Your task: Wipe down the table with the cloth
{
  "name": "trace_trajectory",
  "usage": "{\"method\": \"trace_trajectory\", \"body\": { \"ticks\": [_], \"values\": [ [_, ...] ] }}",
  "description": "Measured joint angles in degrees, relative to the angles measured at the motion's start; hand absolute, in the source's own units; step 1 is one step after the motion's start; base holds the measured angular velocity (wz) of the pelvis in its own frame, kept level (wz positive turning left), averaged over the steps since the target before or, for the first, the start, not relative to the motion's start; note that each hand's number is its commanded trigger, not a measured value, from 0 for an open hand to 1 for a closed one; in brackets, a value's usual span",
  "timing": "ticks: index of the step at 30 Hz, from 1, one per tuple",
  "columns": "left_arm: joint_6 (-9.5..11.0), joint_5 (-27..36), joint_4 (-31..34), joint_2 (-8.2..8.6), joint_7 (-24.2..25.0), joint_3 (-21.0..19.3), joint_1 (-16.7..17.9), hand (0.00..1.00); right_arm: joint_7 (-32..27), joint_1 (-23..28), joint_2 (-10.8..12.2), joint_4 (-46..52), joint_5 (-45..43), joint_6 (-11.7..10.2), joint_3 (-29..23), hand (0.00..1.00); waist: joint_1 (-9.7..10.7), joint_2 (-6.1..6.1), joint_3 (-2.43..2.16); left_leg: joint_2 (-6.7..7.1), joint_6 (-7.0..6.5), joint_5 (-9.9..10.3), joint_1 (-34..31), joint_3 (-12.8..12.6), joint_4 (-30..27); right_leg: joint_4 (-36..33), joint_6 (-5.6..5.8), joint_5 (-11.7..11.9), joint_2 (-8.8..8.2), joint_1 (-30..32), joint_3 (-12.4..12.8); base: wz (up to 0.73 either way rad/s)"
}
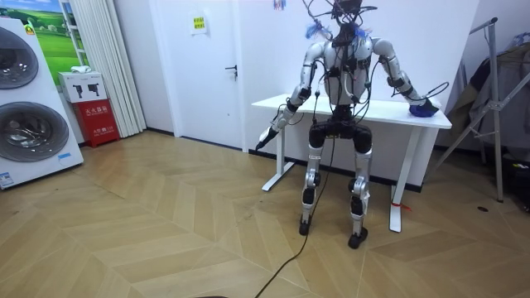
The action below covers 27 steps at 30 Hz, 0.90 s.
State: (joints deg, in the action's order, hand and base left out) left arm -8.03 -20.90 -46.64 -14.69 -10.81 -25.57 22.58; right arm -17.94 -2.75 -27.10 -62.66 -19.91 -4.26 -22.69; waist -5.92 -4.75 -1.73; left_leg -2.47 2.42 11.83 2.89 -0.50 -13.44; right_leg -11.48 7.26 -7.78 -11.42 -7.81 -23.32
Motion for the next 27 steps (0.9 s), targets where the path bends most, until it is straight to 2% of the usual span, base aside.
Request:
{"method": "trace_trajectory", "body": {
  "ticks": [4,7,8,9,10,11,12,13,14,15,17,19,21,24,27],
  "values": [
    [0.0,0.0,0.0,0.05,0.0,0.0,0.9,0.00,-1.0,0.3,-0.2,1.4,-0.5,1.5,-0.1,1.00,-0.4,0.36,0.06,-0.01,0.01,0.1,0.7,-0.5,0.2,0.6,0.14,0.1,0.01,-0.5,-0.3,-0.09],
    [0.5,0.1,-0.4,0.77,0.1,0.5,2.2,0.00,-2.1,1.0,-0.2,6.5,-3.5,4.4,1.8,1.00,-1.3,1.27,0.22,-0.02,0.00,0.1,0.9,-1.1,0.3,0.6,0.20,0.1,-0.01,-0.5,-0.2,-0.10],
    [0.4,0.6,-0.5,1.08,0.1,1.6,2.2,0.00,-2.5,1.1,-0.2,9.1,-5.0,6.3,3.5,1.00,-1.5,1.65,0.40,-0.05,0.03,0.1,1.0,-1.3,0.5,0.6,0.18,0.1,0.00,-0.3,0.0,-0.18],
    [0.4,1.2,-0.6,1.59,0.1,3.0,2.3,0.00,-3.0,1.1,-0.2,11.7,-6.8,8.6,5.6,1.00,-2.3,2.08,0.86,-0.24,0.08,0.0,1.5,-2.0,1.0,0.2,0.16,0.1,0.05,0.0,0.9,-0.30],
    [0.4,1.3,-0.8,2.00,0.1,3.7,2.3,0.00,-3.2,1.0,-0.2,13.2,-8.6,9.7,6.6,1.00,-3.0,2.13,1.10,-0.41,0.10,0.0,1.6,-2.8,1.1,-0.3,0.14,0.2,0.12,0.6,1.7,-0.59],
    [0.4,1.3,-1.8,2.64,0.1,5.3,2.0,0.00,-3.1,1.0,-0.2,16.7,-10.5,11.3,9.8,1.00,-4.4,2.60,1.26,-0.63,0.12,0.0,1.8,-3.9,1.6,-0.6,-0.35,0.5,0.45,1.5,3.1,-0.65],
    [0.3,1.2,-2.2,2.76,0.3,7.6,1.6,0.00,-2.9,0.5,0.1,20.2,-12.8,11.8,14.6,1.00,-5.0,3.26,1.49,-0.82,0.15,-0.1,1.8,-4.1,1.7,-0.7,-0.67,0.7,0.81,2.1,3.7,-0.54],
    [0.4,1.2,-2.2,2.87,0.3,8.3,1.5,0.00,-2.8,0.3,0.4,21.8,-14.6,12.2,16.6,1.00,-5.3,2.78,1.65,-0.87,0.21,-0.1,1.8,-4.0,1.7,-0.8,-0.73,0.7,0.91,2.2,3.8,-0.31],
    [0.4,1.2,-2.3,3.33,0.3,9.2,0.6,0.00,-2.0,-0.5,0.9,25.2,-17.8,13.4,20.6,1.00,-6.5,3.00,1.81,-0.96,0.25,-0.2,1.7,-4.0,1.8,-1.4,-0.76,0.7,1.07,3.0,4.2,-0.23],
    [0.4,1.2,-2.2,3.45,0.4,10.9,-0.1,0.00,-0.5,-2.5,1.5,28.0,-20.6,13.9,25.1,1.00,-7.3,3.10,2.12,-1.06,0.27,-0.2,1.7,-4.0,1.8,-1.3,-1.01,0.9,1.31,3.3,4.5,-0.20],
    [0.4,1.3,-1.2,3.46,0.5,13.5,-0.7,0.00,1.7,-5.4,3.4,30.9,-23.9,13.2,30.6,1.00,-8.1,2.92,2.75,-1.11,0.34,-0.3,1.6,-3.7,1.9,-1.1,-1.03,0.9,1.44,3.3,4.5,-0.02],
    [0.3,1.3,0.5,3.45,1.0,14.9,-0.8,0.00,3.7,-6.5,5.4,33.5,-25.2,13.0,33.3,1.00,-10.2,2.62,2.57,-1.09,0.33,-0.3,1.2,-3.6,2.1,-0.9,-1.03,0.9,1.44,3.7,4.5,0.05],
    [-0.5,1.3,1.1,3.45,1.0,15.3,-0.6,0.00,6.4,-7.3,7.7,36.0,-25.6,13.2,36.2,1.00,-11.8,1.77,2.44,-0.98,0.26,-0.4,0.7,-3.0,1.9,-0.2,-1.03,0.9,1.43,3.6,3.5,0.15],
    [-1.6,1.3,1.2,3.57,1.3,15.2,0.3,0.00,8.2,-6.9,8.7,37.3,-28.9,14.0,36.8,1.00,-11.5,1.63,2.51,-0.91,0.24,-0.4,1.5,-1.5,1.9,-0.1,-1.03,0.9,1.44,2.2,2.4,0.27],
    [-1.4,2.1,1.3,3.68,1.2,15.3,0.7,0.00,8.0,-6.1,8.7,36.8,-28.6,12.9,37.0,1.00,-10.9,2.02,2.60,-0.86,0.24,-0.4,2.8,-1.5,2.2,0.9,-0.98,0.9,1.46,0.3,2.1,0.04]
  ]
}}
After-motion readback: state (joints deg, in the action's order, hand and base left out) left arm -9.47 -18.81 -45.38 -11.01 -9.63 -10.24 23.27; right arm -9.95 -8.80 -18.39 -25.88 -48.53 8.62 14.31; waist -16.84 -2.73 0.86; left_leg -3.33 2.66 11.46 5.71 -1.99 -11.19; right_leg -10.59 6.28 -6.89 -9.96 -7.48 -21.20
